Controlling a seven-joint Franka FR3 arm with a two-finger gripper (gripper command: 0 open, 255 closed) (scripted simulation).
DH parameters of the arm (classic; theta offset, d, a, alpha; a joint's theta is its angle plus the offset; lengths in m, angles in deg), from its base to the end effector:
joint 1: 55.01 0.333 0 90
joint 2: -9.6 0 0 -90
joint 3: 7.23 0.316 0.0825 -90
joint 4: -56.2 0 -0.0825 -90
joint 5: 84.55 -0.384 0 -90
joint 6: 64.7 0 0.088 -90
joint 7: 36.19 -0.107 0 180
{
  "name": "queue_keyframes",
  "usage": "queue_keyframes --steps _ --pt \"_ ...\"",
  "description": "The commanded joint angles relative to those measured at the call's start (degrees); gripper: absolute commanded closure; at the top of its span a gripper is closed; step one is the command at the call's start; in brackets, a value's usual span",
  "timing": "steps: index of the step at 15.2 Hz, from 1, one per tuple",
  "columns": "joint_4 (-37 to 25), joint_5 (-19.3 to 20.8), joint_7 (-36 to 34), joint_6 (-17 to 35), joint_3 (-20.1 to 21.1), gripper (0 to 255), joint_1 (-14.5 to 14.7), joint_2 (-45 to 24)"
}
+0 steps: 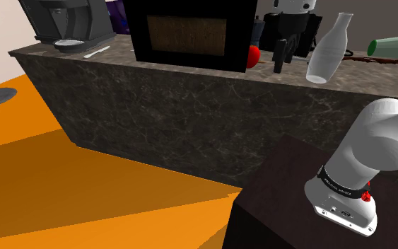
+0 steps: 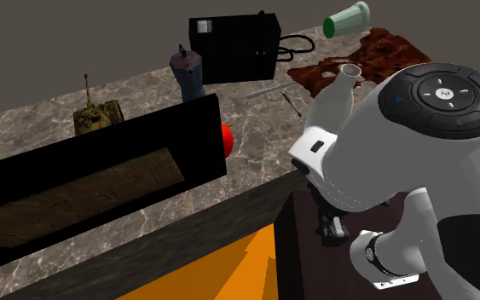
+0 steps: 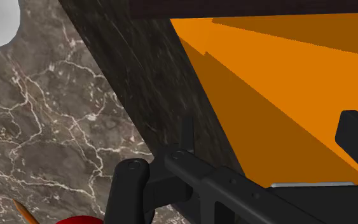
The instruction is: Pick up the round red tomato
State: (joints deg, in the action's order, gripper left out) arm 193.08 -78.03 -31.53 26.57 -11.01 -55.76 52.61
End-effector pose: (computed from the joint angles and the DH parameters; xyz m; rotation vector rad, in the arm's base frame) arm 0.3149 -0.0418 0.5654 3.0751 0.0402 -0.0785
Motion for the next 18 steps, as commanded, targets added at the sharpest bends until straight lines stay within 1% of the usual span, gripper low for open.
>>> queue_keyframes --steps 1,6,10,14,18 --pt "0.0 0.0 0.0 0.0 0.0 0 0.0 0.0" --pt "-1.5 1.0 4.6 9.6 -5.7 0 -1.1 -4.0" --pt "-3.8 0.4 8.5 16.9 -10.4 0 -1.3 -8.0" --pt "-7.0 -1.8 13.1 23.5 -15.3 0 -0.8 -12.6" --pt "-11.2 -5.8 18.4 29.2 -20.6 0 0.6 -17.7"
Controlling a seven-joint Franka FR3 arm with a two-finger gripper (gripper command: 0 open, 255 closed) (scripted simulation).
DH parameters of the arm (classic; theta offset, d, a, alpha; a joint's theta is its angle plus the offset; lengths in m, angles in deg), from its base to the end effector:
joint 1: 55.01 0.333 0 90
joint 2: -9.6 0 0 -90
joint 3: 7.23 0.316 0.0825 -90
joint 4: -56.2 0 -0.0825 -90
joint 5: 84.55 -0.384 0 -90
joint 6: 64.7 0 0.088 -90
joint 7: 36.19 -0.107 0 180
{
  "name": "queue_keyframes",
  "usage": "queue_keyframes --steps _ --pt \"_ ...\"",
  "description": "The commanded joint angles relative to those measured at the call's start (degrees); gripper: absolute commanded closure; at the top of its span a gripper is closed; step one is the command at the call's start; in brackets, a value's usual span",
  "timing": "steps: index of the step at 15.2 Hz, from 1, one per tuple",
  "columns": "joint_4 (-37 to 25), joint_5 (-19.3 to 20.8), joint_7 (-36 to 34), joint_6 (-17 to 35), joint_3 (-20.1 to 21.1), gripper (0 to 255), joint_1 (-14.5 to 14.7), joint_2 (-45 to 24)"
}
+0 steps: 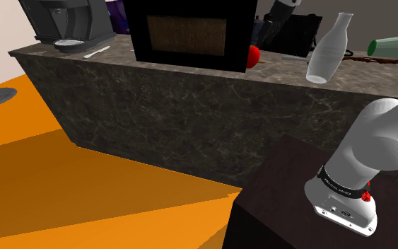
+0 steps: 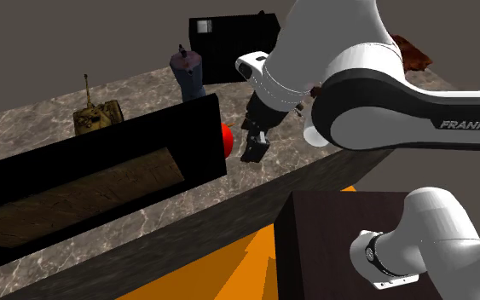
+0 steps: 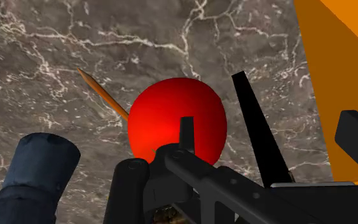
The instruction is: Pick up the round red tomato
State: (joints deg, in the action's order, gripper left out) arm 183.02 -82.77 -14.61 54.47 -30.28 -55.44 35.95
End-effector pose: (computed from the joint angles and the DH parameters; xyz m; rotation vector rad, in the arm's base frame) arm 0.4052 -0.2051 0.5726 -3.0735 0.0153 -0.5064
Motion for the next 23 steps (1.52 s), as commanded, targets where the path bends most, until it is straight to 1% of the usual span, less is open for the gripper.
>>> queue_keyframes --steps 1,5,6,13,15,16,23 --pt "-2.3 -2.4 3.0 2.6 -2.7 0 0.8 -2.4" --pt "-7.7 -9.4 9.8 6.6 -8.6 0 3.2 -8.3" --pt "-8.2 -10.1 10.4 6.8 -9.1 0 3.4 -8.7" --pt "-3.0 -11.2 12.3 12.4 -9.8 0 3.6 -9.3" --pt "-3.0 -11.2 12.3 12.4 -9.8 0 3.6 -9.3" --pt "-3.1 -11.2 12.3 12.4 -9.8 255 3.6 -9.4" --pt "-3.1 -11.2 12.2 12.4 -9.8 255 3.6 -9.4"
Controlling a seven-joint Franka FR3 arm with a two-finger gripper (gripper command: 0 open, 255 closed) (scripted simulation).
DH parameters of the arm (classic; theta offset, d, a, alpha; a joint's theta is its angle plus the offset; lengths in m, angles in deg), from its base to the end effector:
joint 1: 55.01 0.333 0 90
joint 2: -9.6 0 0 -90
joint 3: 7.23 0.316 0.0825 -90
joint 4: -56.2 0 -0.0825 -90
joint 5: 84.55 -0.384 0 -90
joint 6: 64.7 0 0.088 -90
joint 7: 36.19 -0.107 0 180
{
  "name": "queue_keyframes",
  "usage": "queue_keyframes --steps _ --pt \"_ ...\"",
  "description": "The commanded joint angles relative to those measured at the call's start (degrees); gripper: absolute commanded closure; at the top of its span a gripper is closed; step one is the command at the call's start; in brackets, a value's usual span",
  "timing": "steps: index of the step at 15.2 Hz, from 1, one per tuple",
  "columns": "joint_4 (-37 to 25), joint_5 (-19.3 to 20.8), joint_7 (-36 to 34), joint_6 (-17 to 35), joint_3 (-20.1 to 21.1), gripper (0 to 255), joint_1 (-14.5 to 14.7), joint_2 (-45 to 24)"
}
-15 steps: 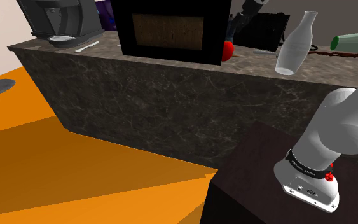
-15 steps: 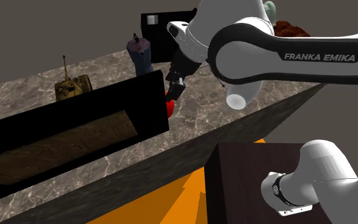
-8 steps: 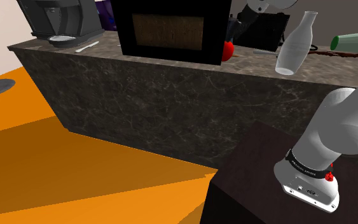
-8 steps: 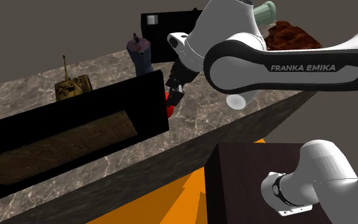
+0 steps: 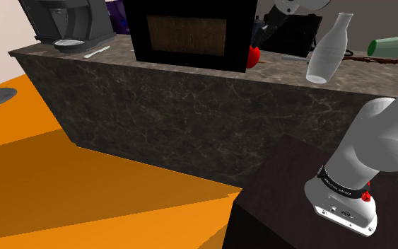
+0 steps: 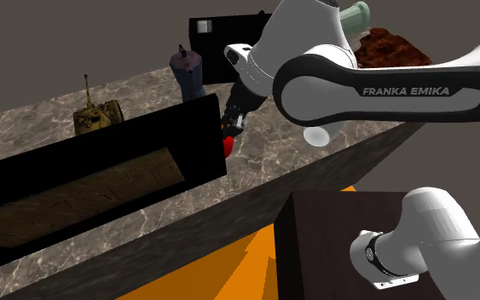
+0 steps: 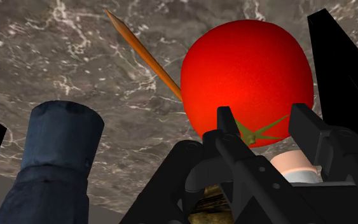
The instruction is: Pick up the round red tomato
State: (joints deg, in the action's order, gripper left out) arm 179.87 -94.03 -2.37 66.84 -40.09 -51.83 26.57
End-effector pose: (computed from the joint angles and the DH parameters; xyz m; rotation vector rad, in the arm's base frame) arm 0.4365 -0.2715 0.5430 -2.9931 0.0376 -0.7342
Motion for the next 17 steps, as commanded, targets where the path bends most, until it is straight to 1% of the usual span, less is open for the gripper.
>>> queue_keyframes --steps 1,2,17 --pt "0.0 0.0 0.0 0.0 0.0 255 0.0 0.0" --pt "0.1 0.0 0.0 0.0 0.0 255 0.0 0.0" --pt "-10.8 1.7 -3.3 -11.0 1.2 255 -0.2 0.5"
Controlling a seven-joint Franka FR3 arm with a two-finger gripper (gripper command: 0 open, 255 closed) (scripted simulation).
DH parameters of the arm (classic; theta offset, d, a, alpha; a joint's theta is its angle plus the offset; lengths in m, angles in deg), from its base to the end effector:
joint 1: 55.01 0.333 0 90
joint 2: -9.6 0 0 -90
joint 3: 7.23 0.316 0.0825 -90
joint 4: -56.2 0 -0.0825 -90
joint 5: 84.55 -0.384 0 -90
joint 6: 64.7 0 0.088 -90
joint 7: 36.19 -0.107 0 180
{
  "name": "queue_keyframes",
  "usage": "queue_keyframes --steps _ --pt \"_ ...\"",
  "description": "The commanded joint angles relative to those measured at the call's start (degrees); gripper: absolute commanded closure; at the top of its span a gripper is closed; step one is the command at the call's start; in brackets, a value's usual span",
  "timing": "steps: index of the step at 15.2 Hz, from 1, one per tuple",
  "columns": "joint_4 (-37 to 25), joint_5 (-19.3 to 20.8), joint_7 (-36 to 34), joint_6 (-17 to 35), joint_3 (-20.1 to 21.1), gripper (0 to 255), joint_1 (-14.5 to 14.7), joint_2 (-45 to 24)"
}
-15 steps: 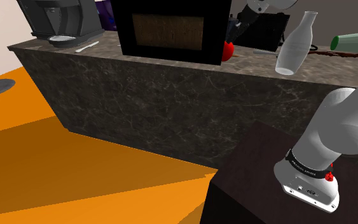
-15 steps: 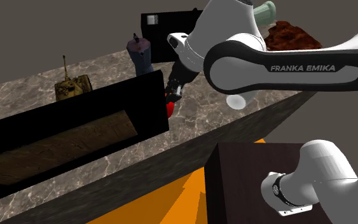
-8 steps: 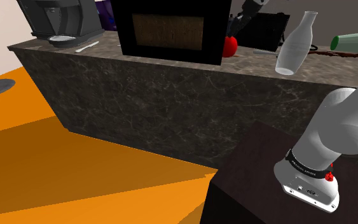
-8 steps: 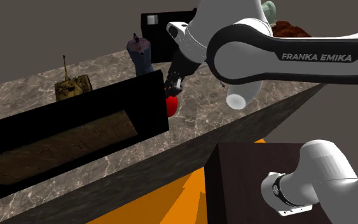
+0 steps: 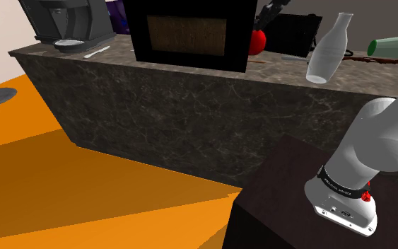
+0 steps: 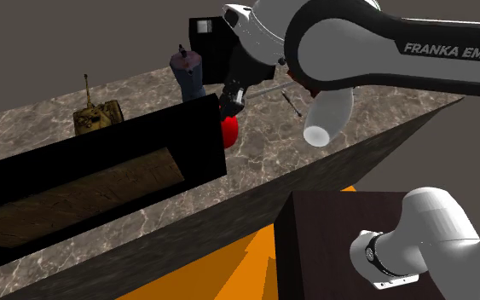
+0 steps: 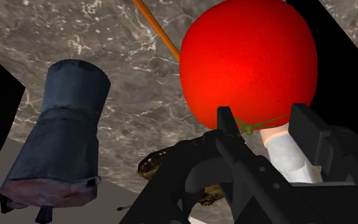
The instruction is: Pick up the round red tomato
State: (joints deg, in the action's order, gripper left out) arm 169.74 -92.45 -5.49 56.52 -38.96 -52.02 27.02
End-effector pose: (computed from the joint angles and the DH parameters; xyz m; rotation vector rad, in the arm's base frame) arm 0.4366 -0.2716 0.6167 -2.9932 0.0375 -0.7332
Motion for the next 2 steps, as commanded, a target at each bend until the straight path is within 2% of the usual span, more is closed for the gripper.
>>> queue_keyframes --steps 1,2 --pt "-0.8 0.1 -0.2 -0.8 0.1 255 0.0 0.0" --pt "-0.8 0.1 -0.2 -0.8 0.1 255 0.0 0.0"
